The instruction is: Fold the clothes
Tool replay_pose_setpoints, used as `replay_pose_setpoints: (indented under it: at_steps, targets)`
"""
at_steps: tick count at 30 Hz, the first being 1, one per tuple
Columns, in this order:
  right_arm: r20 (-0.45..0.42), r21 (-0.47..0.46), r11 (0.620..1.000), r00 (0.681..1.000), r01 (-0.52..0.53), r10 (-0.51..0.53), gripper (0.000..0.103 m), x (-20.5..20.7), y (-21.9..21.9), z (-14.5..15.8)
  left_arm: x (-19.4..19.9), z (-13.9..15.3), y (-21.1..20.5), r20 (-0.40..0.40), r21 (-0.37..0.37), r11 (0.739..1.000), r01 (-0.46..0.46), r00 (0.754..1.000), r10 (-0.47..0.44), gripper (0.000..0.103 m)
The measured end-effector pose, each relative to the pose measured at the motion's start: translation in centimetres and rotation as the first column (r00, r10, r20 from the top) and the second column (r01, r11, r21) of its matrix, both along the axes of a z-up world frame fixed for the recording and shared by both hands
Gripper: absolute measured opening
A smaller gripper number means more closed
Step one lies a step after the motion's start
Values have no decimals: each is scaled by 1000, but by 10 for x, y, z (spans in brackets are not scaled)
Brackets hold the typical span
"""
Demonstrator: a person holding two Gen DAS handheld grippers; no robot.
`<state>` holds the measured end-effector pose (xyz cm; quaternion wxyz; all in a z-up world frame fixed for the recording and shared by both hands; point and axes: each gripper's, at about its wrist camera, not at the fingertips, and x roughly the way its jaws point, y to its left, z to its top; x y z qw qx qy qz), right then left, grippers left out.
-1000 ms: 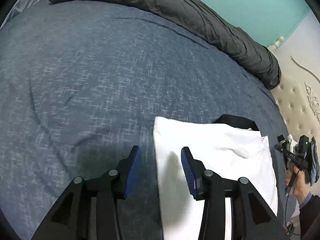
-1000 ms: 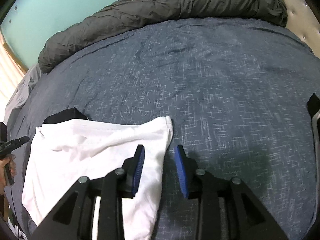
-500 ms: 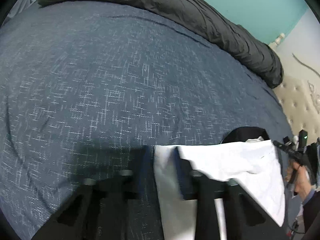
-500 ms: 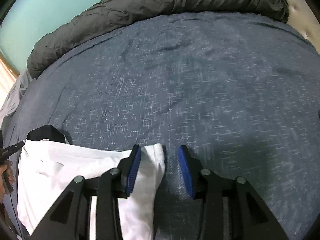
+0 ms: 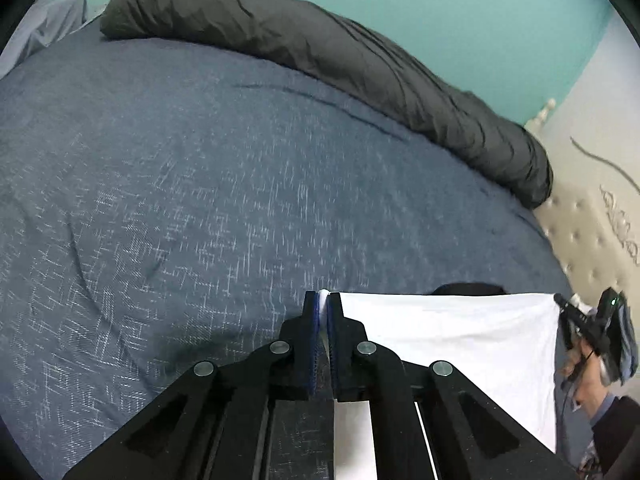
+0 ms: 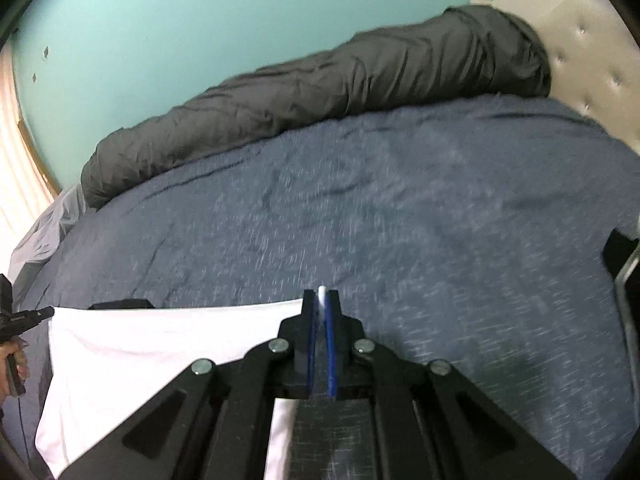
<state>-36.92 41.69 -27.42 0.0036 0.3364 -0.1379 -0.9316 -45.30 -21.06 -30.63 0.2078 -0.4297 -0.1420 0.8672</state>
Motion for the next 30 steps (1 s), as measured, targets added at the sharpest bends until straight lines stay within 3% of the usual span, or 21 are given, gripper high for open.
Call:
replay_pose_setpoints:
  at_steps: [3, 13, 16, 18, 20, 22, 23, 24, 28, 30]
  targets:
    - [-48, 17, 1000, 999, 22, -21, 4, 4, 0, 8, -4, 1, 1, 6, 12, 1000, -2, 1000, 2, 4]
    - [149, 57, 998, 989, 13, -21, 4, -32, -8, -42, -26, -44, 19, 108, -36, 999, -19, 994, 22, 5]
    - [196, 63, 998, 980, 12, -24, 4, -37, -10, -55, -20, -43, 18, 116, -38, 999, -15, 993, 20, 7]
    - [244, 8, 1000, 970, -1, -1, 5, -42, -8, -63, -14, -39, 14, 120, -36, 999, -14, 993, 19, 11]
    - [266, -10, 1000, 964, 19, -15, 7, -41, -5, -64, -7, -35, 11, 124, -35, 999, -13, 992, 17, 23]
    - [249, -15, 999, 968, 39, -34, 16, -34, -2, -57, -1, -31, 7, 127, -33, 999, -12, 992, 16, 34]
    - [254, -27, 998, 966, 49, -40, 30, -30, 1, -54, 2, -29, 5, 129, -32, 999, -11, 991, 16, 37]
    - [258, -51, 997, 965, 58, -43, 33, -24, 4, -51, 5, -27, 4, 131, -31, 999, -11, 991, 15, 37]
    - [250, -137, 989, 968, 51, -16, 33, 11, 10, -37, 33, -17, -9, 143, -20, 1000, 0, 990, 3, 50]
    - [247, -171, 985, 969, 34, 10, 34, 33, 9, -29, 55, -13, -15, 157, -11, 1000, 9, 988, -7, 50]
